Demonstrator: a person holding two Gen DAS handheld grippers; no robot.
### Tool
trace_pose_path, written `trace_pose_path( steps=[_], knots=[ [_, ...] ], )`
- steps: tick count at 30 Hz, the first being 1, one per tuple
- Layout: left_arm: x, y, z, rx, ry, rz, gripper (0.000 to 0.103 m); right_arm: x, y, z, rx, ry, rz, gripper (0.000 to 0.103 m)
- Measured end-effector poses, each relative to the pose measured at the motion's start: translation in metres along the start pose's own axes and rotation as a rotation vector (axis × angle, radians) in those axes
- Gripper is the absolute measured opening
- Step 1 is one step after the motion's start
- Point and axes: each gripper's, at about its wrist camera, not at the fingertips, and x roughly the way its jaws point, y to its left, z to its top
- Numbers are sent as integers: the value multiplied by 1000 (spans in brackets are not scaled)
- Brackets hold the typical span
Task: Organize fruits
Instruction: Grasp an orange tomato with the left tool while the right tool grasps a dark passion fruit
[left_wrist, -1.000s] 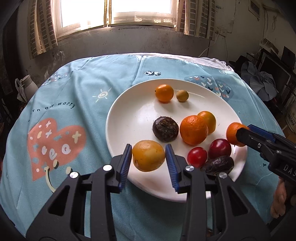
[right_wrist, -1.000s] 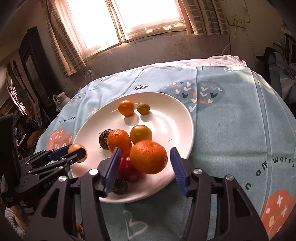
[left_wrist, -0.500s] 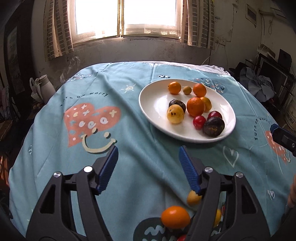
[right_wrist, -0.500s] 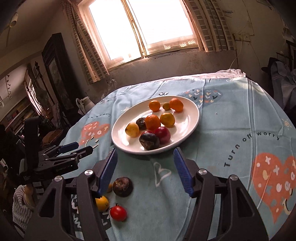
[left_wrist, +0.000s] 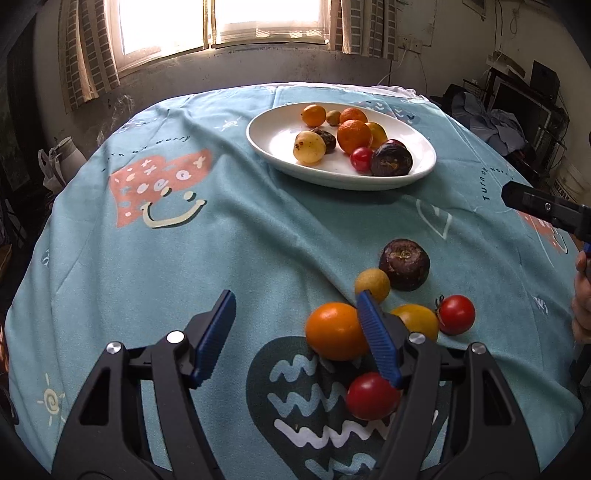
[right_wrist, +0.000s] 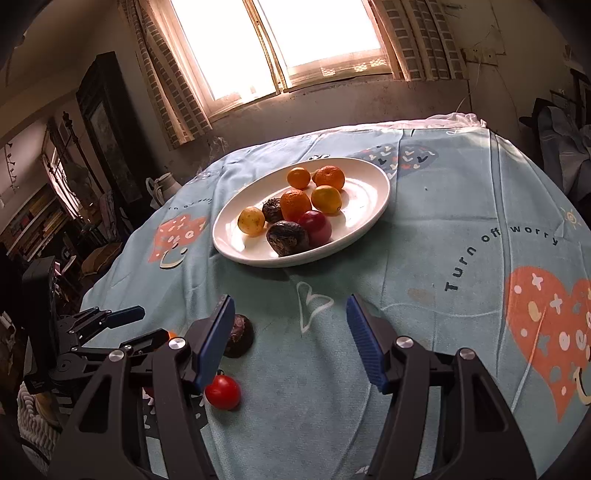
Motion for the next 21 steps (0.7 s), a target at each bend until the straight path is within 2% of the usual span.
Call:
trace_pose_path(
  steps=[6, 8, 10, 17, 21],
  knots=[
    [5, -13, -5, 53, 25, -23, 66, 1, 0, -1, 1, 7, -1, 63],
    [6, -13, -7, 44, 45, -71, 57, 2, -1, -1, 2, 8, -3, 63],
    [9, -16, -13, 46, 86, -117, 39, 3, -2, -1, 5, 11, -3, 63],
    [8, -16, -18, 35, 83, -118, 39, 5, 0, -3, 1, 21, 3, 63],
    [1, -11, -16, 29, 36, -26, 38, 13, 4, -7, -9, 52, 17, 63]
  ],
)
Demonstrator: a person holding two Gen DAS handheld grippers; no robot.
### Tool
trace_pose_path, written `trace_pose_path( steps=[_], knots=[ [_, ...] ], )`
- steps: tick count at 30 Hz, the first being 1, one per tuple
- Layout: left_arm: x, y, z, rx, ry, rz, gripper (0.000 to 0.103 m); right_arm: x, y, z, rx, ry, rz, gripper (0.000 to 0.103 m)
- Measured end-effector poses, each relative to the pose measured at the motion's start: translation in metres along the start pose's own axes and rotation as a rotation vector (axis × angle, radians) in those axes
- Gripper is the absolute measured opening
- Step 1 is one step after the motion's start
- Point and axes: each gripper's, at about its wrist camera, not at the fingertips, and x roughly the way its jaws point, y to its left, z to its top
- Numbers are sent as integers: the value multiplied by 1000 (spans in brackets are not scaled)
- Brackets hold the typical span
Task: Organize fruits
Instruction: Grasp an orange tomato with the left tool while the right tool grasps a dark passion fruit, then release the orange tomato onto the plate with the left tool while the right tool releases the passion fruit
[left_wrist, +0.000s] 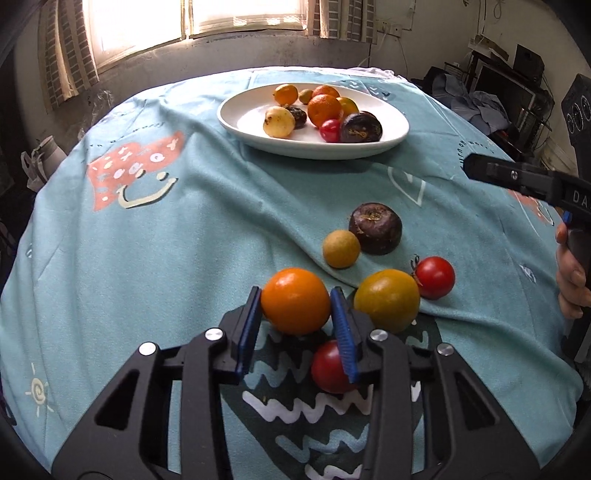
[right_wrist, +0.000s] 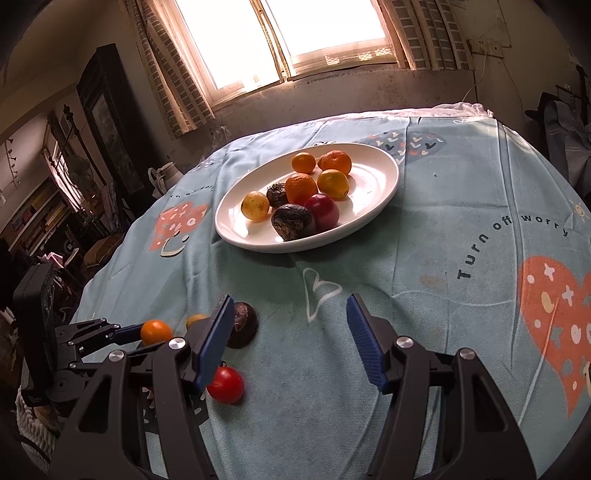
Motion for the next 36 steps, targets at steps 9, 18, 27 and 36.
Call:
trace_pose_path(
  steps=[9, 18, 27, 36],
  knots=[
    [-5, 21, 5, -74, -24, 68, 38, 43, 53, -12, -192, 101, -39, 63],
    [-5, 19, 6, -66, -16, 42, 38, 79, 62, -16, -217, 193, -66, 55],
    [7, 16, 5, -49, 28, 37, 39, 78, 63, -13, -207, 190, -43, 43],
    [6, 24, 11, -77, -5, 50, 38, 31, 22, 4, -70, 49, -80, 42]
  ],
)
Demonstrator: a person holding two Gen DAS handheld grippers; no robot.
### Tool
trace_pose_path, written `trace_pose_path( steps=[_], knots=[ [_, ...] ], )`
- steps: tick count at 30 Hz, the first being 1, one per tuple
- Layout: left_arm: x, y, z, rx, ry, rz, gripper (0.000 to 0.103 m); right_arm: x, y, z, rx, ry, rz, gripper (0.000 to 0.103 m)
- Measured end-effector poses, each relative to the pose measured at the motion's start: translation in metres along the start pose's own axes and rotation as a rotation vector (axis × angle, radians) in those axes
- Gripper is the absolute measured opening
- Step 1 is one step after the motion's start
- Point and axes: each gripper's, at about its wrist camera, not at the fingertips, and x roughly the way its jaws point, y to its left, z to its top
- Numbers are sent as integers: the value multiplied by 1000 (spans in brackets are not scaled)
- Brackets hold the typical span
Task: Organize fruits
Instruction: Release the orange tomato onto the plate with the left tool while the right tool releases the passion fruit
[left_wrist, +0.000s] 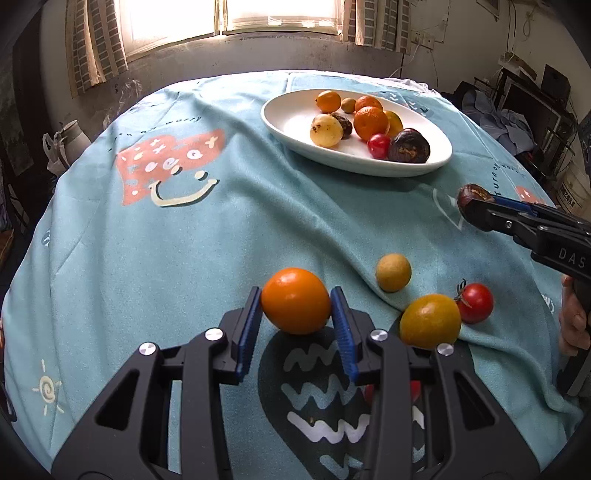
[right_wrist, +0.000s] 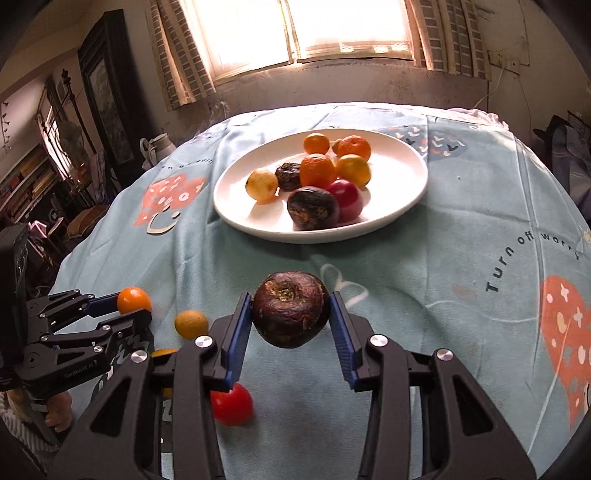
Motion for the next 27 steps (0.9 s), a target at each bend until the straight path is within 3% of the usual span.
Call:
trace_pose_path(
  steps=[4, 8, 15, 20, 21, 23, 24, 27],
  knots=[
    [-7, -5, 30, 11, -48, 8, 38, -17, -24, 11, 70, -48, -7, 42],
    [-3, -15, 83, 43, -89, 22, 38, -24, -39, 44, 88, -88, -34, 42],
    [48, -18, 161, -19, -93, -7, 38, 10, -60, 98, 126, -110, -55, 42],
    [97, -8, 180, -72, -35, 0, 38, 51, -67, 101, 114, -66, -84, 44],
    [103, -5, 180, -83, -30, -3, 39, 54, -69, 101, 111, -64, -81, 52],
    [105, -2, 179, -97, -40, -7, 51, 52, -69, 101, 105, -81, -97, 64],
    [102, -3, 176, -97, -53, -8, 58, 45, -69, 101, 101, -111, -103, 64],
    [85, -5, 171, -81, -81, 6, 59, 20, -63, 103, 113, -170, -74, 64]
  ],
)
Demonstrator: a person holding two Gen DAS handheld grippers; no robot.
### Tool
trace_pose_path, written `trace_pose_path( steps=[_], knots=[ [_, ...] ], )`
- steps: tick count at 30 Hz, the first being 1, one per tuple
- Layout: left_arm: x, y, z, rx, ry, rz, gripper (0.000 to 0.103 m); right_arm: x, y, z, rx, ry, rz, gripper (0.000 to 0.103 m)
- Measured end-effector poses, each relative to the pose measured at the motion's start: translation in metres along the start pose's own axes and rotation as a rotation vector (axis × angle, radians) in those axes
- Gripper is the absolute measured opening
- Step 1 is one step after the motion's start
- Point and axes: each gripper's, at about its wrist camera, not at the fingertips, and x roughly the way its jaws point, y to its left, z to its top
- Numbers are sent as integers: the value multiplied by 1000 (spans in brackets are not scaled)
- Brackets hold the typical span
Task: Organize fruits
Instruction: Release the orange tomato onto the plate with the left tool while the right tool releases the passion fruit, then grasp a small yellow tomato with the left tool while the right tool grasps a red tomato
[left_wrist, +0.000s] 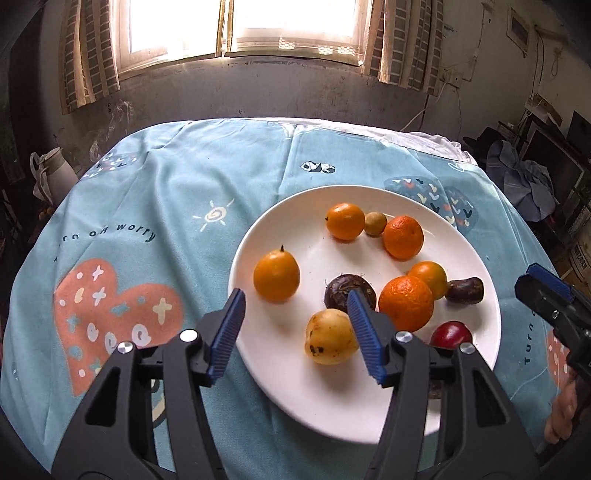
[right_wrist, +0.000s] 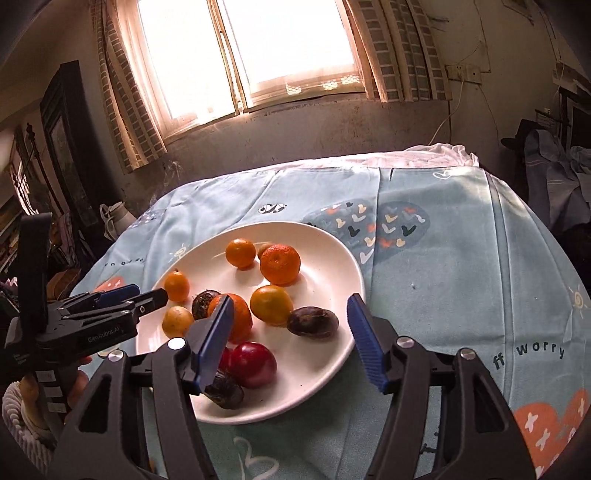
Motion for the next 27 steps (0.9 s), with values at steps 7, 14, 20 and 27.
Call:
trace_pose_path(
  steps=[7, 14, 20, 27],
  knots=[
    [-60, 11, -49, -12, -15, -16, 63, -62, 21, -20, -7, -19, 83, 64],
    [-95, 1, -124, 47, 22, -16, 64, -97, 23, -91, -10, 19, 118, 64],
    [-97, -23, -144, 132, 42, -44, 64, -103, 35, -129, -78, 113, 194, 64],
    [-81, -33, -147, 178, 84, -69, 47, -96, 48, -144, -145, 161, 197, 64]
  ],
)
